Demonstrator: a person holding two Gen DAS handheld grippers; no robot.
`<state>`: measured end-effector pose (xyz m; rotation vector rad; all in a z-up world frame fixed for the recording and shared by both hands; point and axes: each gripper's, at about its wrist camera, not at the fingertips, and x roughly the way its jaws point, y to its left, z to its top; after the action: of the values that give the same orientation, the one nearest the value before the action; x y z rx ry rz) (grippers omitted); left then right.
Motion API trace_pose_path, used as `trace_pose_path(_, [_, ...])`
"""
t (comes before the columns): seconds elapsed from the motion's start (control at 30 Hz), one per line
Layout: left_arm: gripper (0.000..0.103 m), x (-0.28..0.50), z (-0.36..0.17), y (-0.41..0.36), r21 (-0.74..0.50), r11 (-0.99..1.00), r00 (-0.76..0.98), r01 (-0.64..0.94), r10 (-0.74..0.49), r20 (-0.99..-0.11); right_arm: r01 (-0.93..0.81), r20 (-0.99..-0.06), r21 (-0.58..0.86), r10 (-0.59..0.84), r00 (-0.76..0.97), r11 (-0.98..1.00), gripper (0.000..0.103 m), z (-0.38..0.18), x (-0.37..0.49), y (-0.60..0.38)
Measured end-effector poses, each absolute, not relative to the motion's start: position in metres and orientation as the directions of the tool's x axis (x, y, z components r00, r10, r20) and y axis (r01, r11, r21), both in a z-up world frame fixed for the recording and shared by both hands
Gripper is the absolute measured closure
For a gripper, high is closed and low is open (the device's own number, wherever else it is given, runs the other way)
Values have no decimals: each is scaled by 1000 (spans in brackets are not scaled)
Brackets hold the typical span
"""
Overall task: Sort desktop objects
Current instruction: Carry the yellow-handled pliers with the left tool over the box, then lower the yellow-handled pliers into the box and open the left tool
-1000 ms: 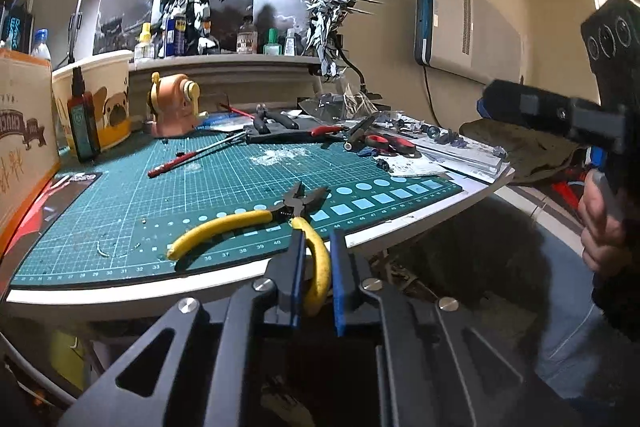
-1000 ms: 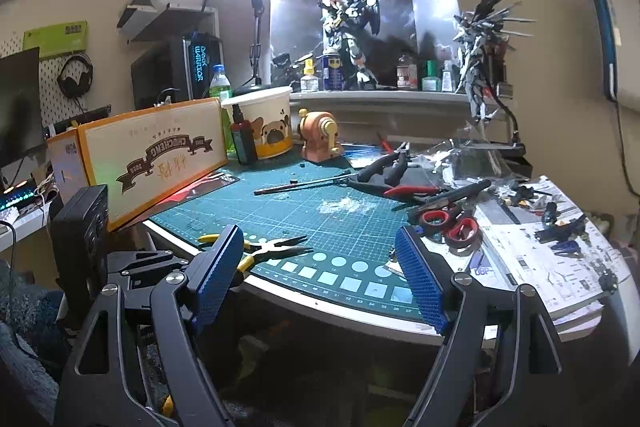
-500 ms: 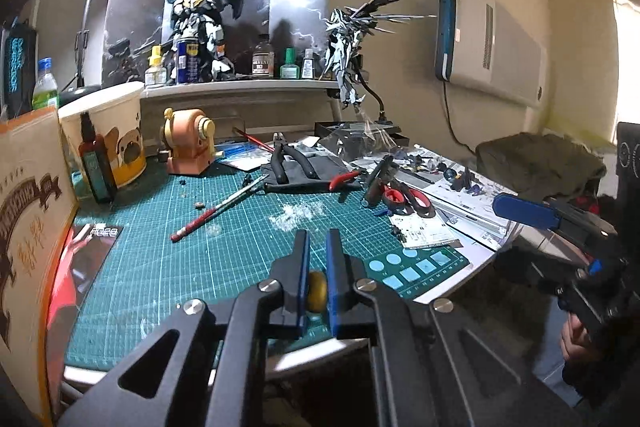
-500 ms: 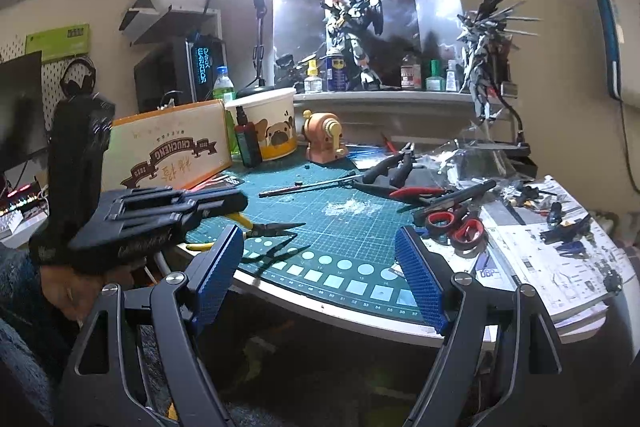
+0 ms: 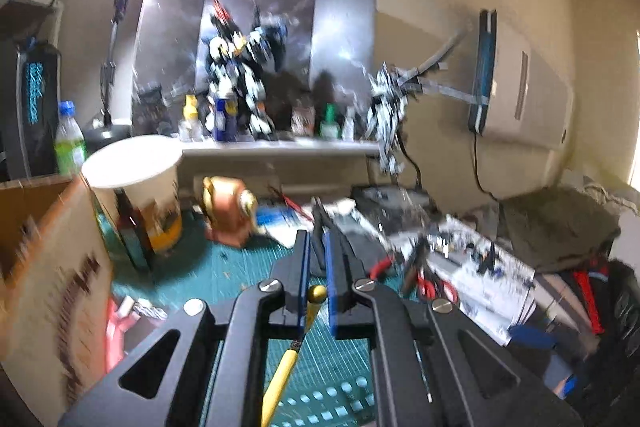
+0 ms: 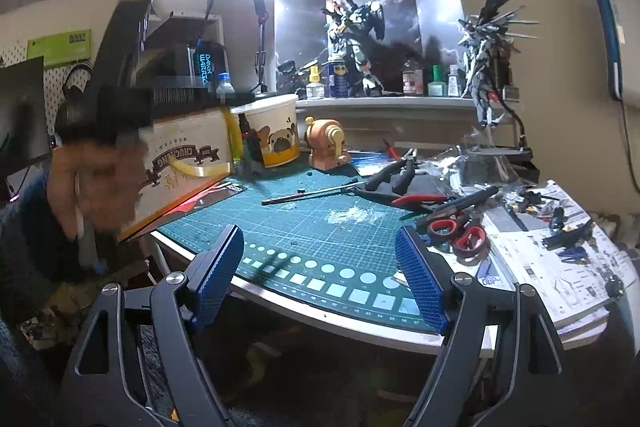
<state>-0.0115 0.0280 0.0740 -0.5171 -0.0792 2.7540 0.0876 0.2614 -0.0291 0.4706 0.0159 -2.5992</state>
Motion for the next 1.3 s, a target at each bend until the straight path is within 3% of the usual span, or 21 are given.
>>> trace_pose_path(0.27, [96, 5, 174, -68, -107, -978, -925, -178, 203, -321, 526, -314, 96, -527, -789, -845, 27, -29, 78, 247])
trace_pose_path(0.4, [96, 1, 189, -129, -123, -991, -921, -51, 95, -379, 570, -296, 101, -572, -765, -815, 27, -29, 73, 232])
trace_pose_path(0.53, [96, -22, 172, -180, -168, -985, -866, 46, 44, -498, 611, -270, 100, -612, -743, -785, 27, -25, 68, 217])
trace_pose_path(0.7, [96, -49, 141, -208, -73, -978, -794, 197, -115, -596, 643, -240, 97, -645, -726, -760, 27, -20, 64, 203])
trace_pose_path(0.93, [96, -96, 77, -225, -134, -961, -630, 241, -50, -775, 672, -240, 114, -677, -696, -731, 26, -16, 51, 190])
trace_pose_path(1.17, [96, -121, 40, -237, -97, -948, -492, 304, -69, -868, 762, -210, -11, -743, -635, -648, 26, 41, 44, 136])
trace_pose_path(1.3, [96, -128, 36, -236, -90, -947, -491, 309, -78, -868, 781, -238, -11, -757, -609, -625, 26, 61, 32, 108])
